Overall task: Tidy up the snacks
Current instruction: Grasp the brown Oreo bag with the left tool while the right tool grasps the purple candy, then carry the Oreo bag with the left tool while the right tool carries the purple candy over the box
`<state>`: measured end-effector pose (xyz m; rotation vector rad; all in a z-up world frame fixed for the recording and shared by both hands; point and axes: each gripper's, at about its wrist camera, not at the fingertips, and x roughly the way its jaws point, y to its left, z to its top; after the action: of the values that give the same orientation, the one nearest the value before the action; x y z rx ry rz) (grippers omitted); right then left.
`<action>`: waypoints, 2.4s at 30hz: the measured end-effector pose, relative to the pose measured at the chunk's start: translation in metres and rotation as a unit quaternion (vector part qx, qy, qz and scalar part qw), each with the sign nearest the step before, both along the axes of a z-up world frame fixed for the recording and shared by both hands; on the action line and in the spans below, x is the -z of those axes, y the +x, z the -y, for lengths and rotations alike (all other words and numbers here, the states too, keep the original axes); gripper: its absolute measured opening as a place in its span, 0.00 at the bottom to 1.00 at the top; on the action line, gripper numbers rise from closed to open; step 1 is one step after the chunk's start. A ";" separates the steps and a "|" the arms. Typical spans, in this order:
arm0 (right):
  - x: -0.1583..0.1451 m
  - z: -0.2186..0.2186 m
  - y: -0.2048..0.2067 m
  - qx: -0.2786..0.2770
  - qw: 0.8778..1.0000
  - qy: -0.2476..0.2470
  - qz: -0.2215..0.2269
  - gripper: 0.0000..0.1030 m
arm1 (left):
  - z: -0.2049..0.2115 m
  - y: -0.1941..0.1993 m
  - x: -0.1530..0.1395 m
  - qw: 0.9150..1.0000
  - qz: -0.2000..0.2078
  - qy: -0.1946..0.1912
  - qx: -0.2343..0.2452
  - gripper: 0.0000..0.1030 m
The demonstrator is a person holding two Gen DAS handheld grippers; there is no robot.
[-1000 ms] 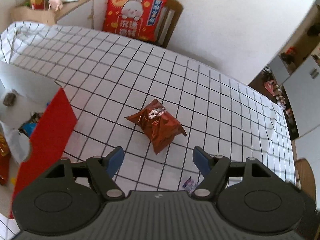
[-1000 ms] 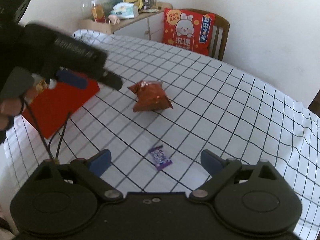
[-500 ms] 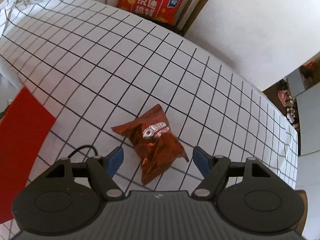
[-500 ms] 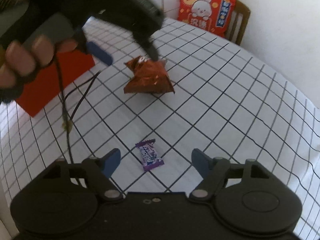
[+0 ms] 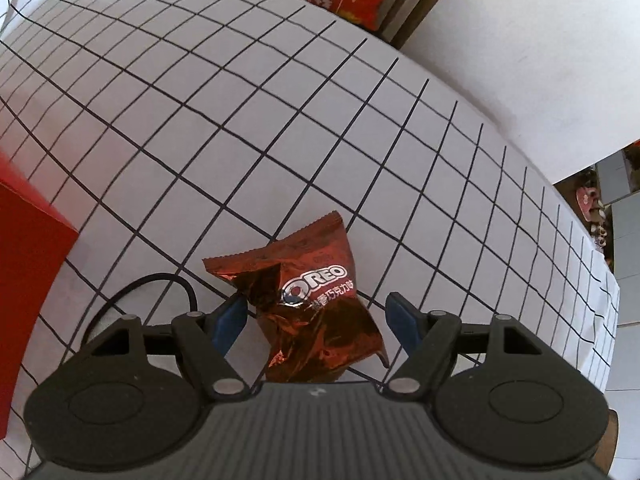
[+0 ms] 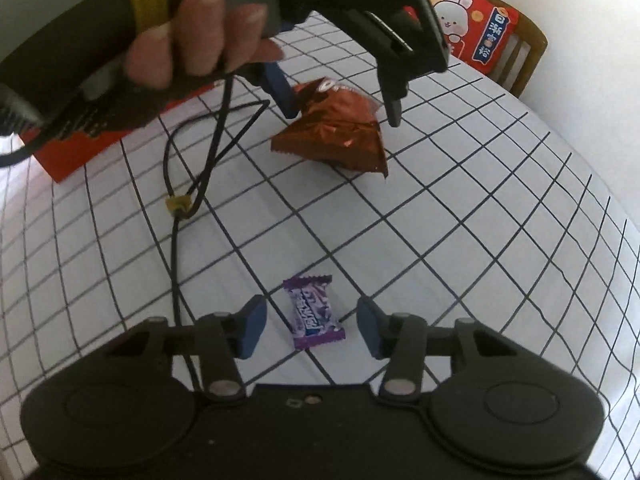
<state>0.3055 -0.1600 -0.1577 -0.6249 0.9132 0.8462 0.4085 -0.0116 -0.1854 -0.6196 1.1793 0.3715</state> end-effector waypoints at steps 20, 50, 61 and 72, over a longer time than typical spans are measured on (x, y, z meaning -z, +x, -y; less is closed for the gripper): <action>-0.002 0.014 -0.009 0.077 0.996 0.048 -0.004 0.17 | 0.002 -0.026 -0.007 0.998 0.008 0.042 0.035 0.48; -0.093 0.029 -0.087 0.166 0.973 0.157 -0.026 0.17 | 0.004 -0.196 -0.096 0.991 0.055 0.054 0.110 0.48; -0.125 0.003 -0.115 0.141 0.971 0.190 -0.023 0.17 | -0.010 -0.254 -0.126 0.984 0.073 0.079 0.139 0.48; -0.138 -0.057 -0.132 0.105 0.973 0.203 -0.024 0.17 | -0.064 -0.296 -0.145 0.985 0.083 0.109 0.107 0.48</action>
<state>0.1739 -0.1031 -0.0201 -0.1500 0.8015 0.8269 0.1124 0.0523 -0.0401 -0.3227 1.0176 0.2574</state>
